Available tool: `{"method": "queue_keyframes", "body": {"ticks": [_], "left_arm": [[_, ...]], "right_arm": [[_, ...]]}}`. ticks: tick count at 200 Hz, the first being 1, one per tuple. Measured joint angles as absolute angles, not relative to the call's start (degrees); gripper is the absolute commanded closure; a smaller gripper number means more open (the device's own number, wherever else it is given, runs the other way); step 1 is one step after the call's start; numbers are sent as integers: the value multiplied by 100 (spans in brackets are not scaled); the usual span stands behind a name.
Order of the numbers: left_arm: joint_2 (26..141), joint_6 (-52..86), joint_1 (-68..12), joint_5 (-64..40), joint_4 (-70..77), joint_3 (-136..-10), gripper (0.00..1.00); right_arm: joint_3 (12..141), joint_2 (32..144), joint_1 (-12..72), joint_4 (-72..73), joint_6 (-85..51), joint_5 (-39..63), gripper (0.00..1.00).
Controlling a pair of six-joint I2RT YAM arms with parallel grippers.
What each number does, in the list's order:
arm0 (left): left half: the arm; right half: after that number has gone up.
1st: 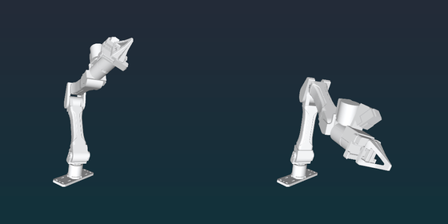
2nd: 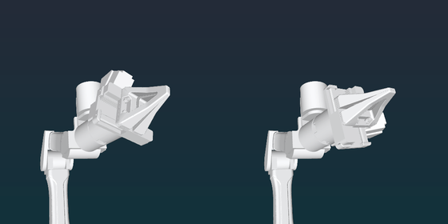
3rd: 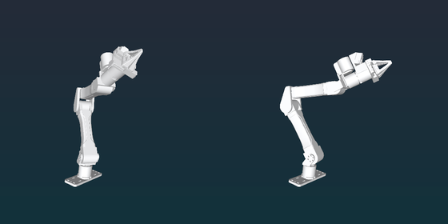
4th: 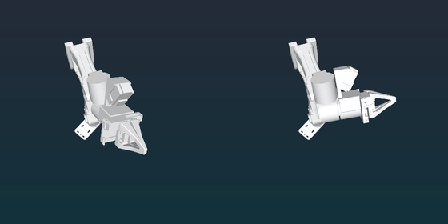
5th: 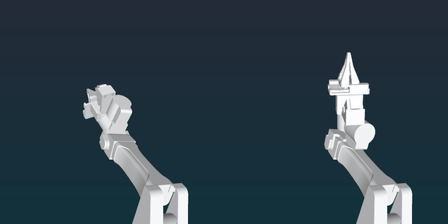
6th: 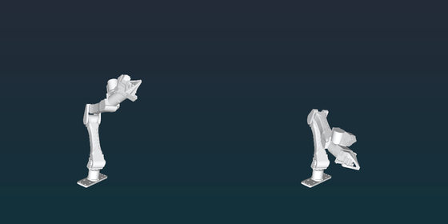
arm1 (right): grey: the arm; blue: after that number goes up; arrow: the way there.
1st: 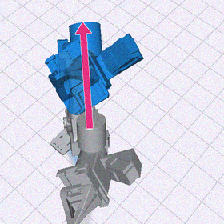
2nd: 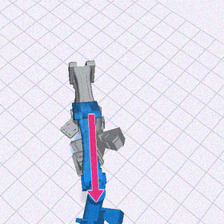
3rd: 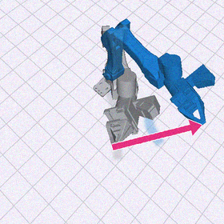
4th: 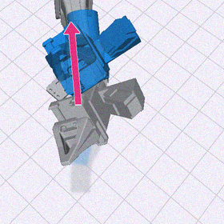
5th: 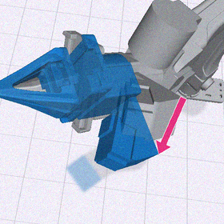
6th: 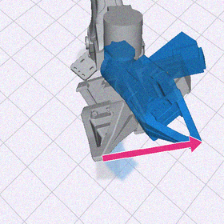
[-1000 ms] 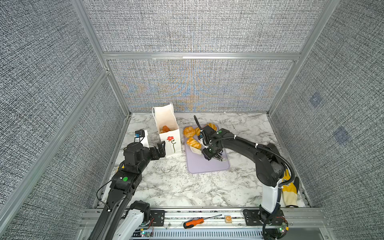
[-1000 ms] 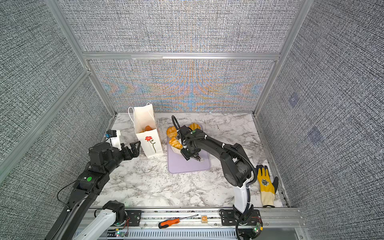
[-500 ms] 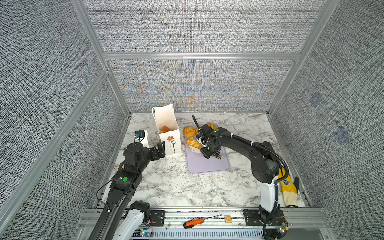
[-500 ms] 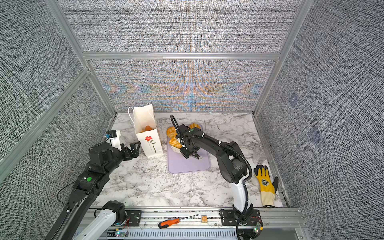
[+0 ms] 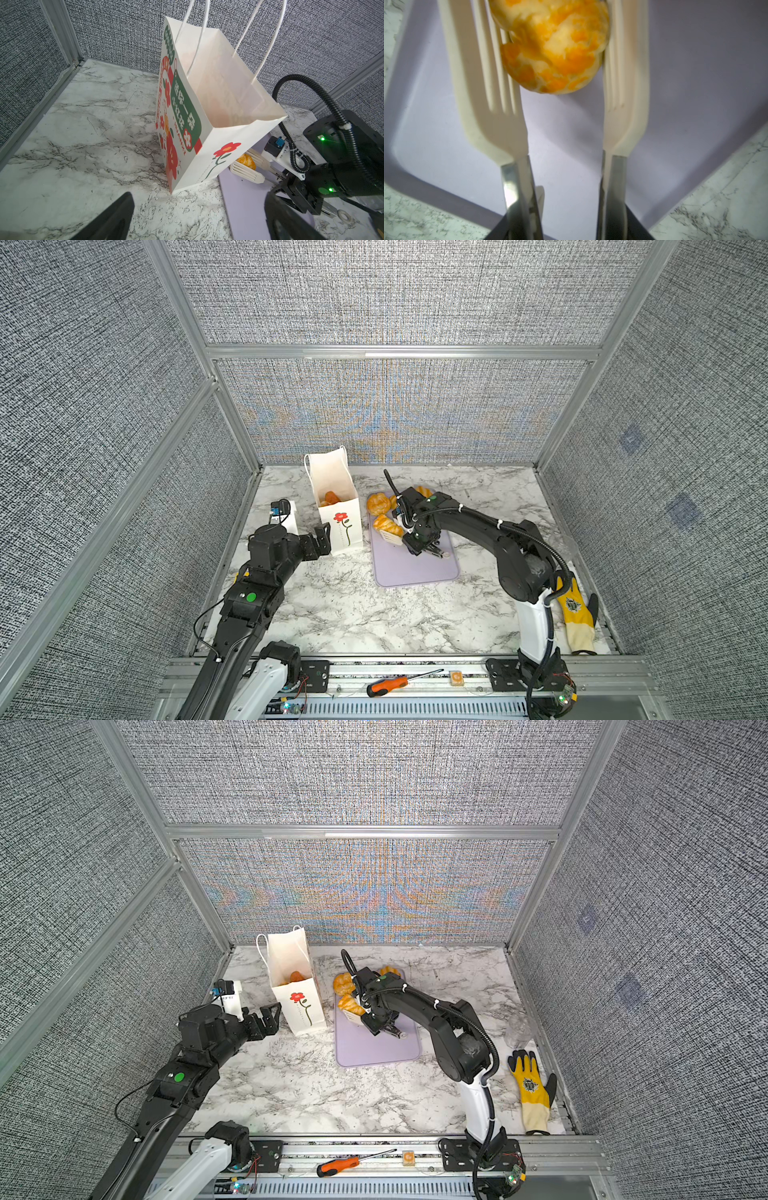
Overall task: Pack bread into a paper bag
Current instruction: Pick up the bread from the tray.
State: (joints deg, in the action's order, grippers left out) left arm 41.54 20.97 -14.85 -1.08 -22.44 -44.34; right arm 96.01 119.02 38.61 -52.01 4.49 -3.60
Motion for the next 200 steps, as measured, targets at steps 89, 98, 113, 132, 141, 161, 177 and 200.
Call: {"method": "queue_keyframes", "body": {"ticks": [89, 98, 113, 132, 141, 161, 177, 200], "left_arm": [[4152, 2097, -1485, -106, -2241, -4458, 1], [4150, 2097, -1485, -104, -2241, -4458, 1], [4143, 2099, -1485, -93, -2241, -4458, 1], [4091, 2102, -1485, -34, -2237, -4456, 1], [4069, 2102, -1485, -16, -2231, -4456, 1], [4069, 2104, -1485, -16, -2226, -4456, 1], [4082, 2106, -1485, -16, -2226, -4456, 1], [4106, 2123, -1485, -16, -2209, -4456, 1]], "right_arm": [[9518, 11736, 3852, -5457, 574, -307, 63], [9483, 11646, 3850, -5478, 574, -290, 63], [9445, 11526, 3837, -5476, 572, -237, 63], [9384, 11386, 3822, -5450, 567, -104, 63], [9343, 11325, 3811, -5430, 563, -58, 63], [9238, 11227, 3785, -5367, 517, 86, 63], [9144, 11135, 3750, -5321, 499, 183, 63], [9019, 10971, 3717, -5245, 458, 316, 63]]}}
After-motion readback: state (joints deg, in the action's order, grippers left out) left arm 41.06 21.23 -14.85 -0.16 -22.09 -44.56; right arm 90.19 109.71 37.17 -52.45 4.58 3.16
